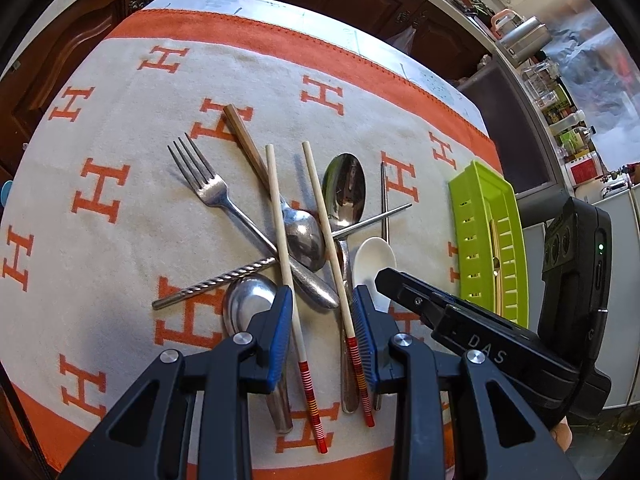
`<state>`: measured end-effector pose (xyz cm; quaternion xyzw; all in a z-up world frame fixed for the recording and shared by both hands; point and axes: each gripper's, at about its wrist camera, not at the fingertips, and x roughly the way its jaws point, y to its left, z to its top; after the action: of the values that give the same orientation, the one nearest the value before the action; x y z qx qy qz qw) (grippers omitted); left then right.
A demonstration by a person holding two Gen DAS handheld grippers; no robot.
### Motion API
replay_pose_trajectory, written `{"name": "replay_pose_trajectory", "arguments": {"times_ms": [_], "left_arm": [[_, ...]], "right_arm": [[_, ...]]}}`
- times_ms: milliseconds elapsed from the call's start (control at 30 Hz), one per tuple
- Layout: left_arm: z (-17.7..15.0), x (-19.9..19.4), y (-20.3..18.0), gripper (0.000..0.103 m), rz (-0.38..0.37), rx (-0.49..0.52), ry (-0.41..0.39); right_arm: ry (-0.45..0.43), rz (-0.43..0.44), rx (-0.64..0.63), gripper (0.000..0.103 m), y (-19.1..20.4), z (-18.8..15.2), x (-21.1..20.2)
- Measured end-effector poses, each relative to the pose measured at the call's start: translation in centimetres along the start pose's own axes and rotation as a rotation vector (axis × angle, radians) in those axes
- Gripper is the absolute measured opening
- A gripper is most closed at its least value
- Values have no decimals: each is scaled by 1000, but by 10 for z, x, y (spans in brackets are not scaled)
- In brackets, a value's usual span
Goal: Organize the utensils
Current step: 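Grasp the white ceramic spoon with the right tool while the left tool grasps a large silver spoon, then carry the white spoon into the tray with the right tool while the left tool carries the large spoon there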
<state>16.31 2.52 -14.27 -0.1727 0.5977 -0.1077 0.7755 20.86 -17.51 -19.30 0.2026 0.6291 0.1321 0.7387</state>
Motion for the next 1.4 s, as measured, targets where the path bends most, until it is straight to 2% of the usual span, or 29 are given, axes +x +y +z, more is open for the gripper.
{"name": "replay_pose_trajectory", "arguments": {"times_ms": [333,600,667,800,900,1167,1267,1333,1400], "left_arm": [[2,-2,15,29,6,-37,-6],[-17,-6,33,29,1,-62,32],[-21,-9,38,29,0,-70,28],[-29,-8,45,31,-6,-75,39],[-35,-1,51,31,-27,-77,59],[-36,23,53,32,-160,-104,75],[-35,26,48,32,-184,-100,51],[-34,28,47,30,-197,-109,46],[-34,31,46,22,-200,-119,46]], "right_arm": [[-6,23,-56,22,14,-4,0],[53,22,-111,22,21,-13,15],[62,23,-129,23,23,-14,17],[85,30,-171,34,26,-17,16],[97,18,-207,35,29,-19,16],[68,-31,-307,35,37,-31,15],[45,-45,-337,32,40,-35,14],[42,-39,-332,24,39,-36,14],[50,-29,-327,17,38,-36,13]]}}
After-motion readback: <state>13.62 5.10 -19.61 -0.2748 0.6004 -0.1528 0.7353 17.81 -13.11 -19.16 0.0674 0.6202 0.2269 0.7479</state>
